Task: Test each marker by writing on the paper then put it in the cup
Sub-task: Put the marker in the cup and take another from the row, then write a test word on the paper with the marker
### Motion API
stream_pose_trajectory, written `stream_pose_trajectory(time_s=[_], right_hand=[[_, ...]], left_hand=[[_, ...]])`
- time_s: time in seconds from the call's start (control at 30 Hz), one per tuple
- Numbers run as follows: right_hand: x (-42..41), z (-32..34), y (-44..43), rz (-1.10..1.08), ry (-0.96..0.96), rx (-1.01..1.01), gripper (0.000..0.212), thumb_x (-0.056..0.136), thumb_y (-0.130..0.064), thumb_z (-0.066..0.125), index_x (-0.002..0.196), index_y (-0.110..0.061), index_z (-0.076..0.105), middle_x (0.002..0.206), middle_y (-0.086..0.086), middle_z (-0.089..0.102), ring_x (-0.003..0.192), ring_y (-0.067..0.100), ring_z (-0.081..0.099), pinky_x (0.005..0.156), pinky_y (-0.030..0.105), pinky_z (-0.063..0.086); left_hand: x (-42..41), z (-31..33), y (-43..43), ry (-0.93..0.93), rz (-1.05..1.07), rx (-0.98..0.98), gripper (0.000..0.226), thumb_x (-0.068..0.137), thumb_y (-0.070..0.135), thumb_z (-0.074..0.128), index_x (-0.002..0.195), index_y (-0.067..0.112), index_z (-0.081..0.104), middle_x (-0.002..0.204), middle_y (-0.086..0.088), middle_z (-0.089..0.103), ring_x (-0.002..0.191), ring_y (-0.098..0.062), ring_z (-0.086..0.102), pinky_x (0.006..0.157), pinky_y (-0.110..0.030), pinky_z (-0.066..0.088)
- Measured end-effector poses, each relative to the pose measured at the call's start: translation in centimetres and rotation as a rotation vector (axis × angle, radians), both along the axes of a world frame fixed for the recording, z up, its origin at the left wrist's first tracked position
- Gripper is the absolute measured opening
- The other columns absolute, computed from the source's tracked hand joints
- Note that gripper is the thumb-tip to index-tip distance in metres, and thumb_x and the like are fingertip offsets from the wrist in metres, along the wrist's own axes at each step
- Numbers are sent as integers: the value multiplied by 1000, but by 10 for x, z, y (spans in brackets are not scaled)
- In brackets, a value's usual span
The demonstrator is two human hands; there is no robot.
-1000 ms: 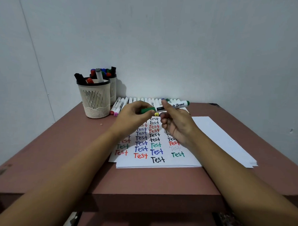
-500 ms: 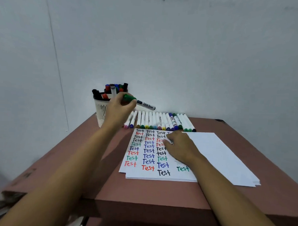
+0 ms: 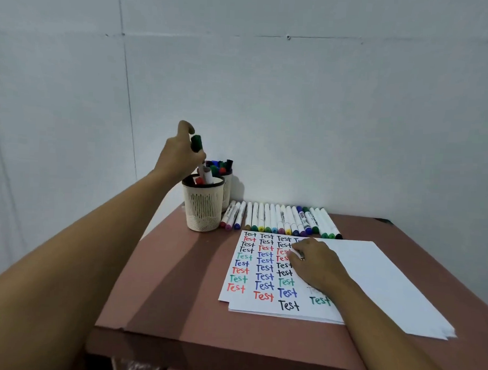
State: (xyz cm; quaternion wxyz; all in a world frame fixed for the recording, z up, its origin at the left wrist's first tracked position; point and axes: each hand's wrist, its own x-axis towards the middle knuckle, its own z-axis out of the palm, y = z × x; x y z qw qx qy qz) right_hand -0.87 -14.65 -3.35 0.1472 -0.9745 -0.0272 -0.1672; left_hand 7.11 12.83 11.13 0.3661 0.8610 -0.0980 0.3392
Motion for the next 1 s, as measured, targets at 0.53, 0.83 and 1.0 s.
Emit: stream_pose_trajectory(time_s=[0.53, 0.83, 1.0], right_hand=[[1, 1, 1, -10, 27, -12, 44, 97, -42, 43, 133, -19, 55, 137, 1, 53, 124, 19, 48, 102, 33, 39], [-2, 2, 1, 1, 17, -13, 40, 97, -38, 44, 127, -16, 60, 129, 5, 58, 118, 22, 51, 96, 33, 41], [3, 3, 1, -20, 71, -99, 42, 98, -39, 40, 131, -18, 55, 132, 6, 52, 124, 24, 45, 99, 37, 38]], left_hand=[[9, -16, -18, -32, 50, 303, 29, 93, 16, 46, 99, 0, 69, 102, -17, 64, 94, -32, 57, 83, -41, 47], [-21, -90, -95, -51, -241, 404, 30, 96, 21, 45, 114, 8, 64, 113, -9, 63, 100, -21, 57, 85, -32, 46], [-22, -136, -105, 266, -351, 552, 28, 95, 21, 44, 102, 7, 67, 106, -9, 64, 90, -19, 57, 80, -33, 48]])
